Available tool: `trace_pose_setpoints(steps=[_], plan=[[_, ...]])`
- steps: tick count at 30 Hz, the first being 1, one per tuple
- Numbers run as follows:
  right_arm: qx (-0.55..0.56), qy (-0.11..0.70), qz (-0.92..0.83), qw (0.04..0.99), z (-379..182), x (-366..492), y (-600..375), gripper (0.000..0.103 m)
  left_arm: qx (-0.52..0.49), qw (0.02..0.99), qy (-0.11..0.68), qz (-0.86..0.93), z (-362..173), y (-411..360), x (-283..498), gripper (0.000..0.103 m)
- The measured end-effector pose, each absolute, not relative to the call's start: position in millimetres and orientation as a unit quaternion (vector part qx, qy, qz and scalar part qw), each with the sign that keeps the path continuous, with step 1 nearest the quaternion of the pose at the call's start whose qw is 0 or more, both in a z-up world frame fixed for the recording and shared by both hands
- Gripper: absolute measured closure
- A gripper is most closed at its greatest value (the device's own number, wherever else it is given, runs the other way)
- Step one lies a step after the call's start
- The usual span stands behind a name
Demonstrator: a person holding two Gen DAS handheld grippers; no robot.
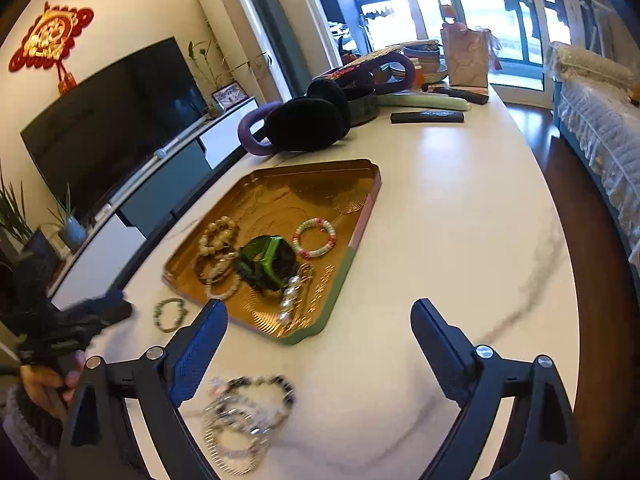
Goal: Organize jewelry
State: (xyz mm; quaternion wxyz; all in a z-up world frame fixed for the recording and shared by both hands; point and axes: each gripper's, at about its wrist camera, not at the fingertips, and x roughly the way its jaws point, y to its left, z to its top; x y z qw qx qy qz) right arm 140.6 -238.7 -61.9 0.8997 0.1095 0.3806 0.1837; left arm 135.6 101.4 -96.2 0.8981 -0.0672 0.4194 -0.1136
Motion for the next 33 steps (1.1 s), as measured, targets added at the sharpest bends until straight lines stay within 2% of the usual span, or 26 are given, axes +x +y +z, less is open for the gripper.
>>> trace_pose_setpoints(steps=[4,8,12,14,18,19,20,21,22,23,24,26,29,30,33], plan=[[0.093,0.354,0.205,0.908,-61,109,-235,0.010,-0.020,0.891,0.438,-0.115,-109,85,137,0.019],[0.015,0.387,0.201,0.900,-79,109,-221,0.007,0.024,0.885,0.452,-0.112,-120,70,142,0.019],[-0.003,0.394,0.202,0.896,-87,120,-219,0.002,0.037,0.882,0.458,-0.101,-127,64,148,0.018],[-0.017,0.403,0.195,0.894,-94,127,-215,0.001,0.042,0.883,0.457,-0.097,-130,61,152,0.015],[-0.028,0.421,0.191,0.886,-105,137,-209,0.001,0.040,0.878,0.466,-0.097,-129,60,158,0.018],[-0.027,0.426,0.197,0.882,-109,140,-207,0.005,0.044,0.879,0.463,-0.104,-127,59,157,0.032],[-0.022,0.431,0.208,0.877,-112,142,-206,0.016,0.046,0.880,0.461,-0.110,-125,57,155,0.050],[-0.020,0.439,0.216,0.872,-114,144,-205,0.022,0.047,0.879,0.460,-0.116,-123,56,154,0.058],[-0.023,0.444,0.218,0.869,-117,144,-203,0.034,0.048,0.879,0.458,-0.120,-122,54,153,0.072],[-0.031,0.450,0.221,0.865,-120,144,-200,0.040,0.048,0.879,0.458,-0.124,-121,53,151,0.085],[-0.039,0.454,0.221,0.862,-122,144,-197,0.042,0.046,0.877,0.460,-0.130,-121,53,150,0.090],[-0.062,0.450,0.224,0.862,-123,140,-191,0.049,0.045,0.877,0.460,-0.133,-121,52,147,0.091],[-0.126,0.438,0.229,0.860,-126,129,-175,0.051,0.047,0.874,0.464,-0.139,-120,51,144,0.091],[-0.138,0.431,0.234,0.860,-125,125,-172,0.054,0.045,0.872,0.466,-0.141,-120,51,143,0.091],[-0.139,0.437,0.238,0.856,-123,123,-170,0.085,0.030,0.868,0.473,-0.146,-119,52,143,0.091]])
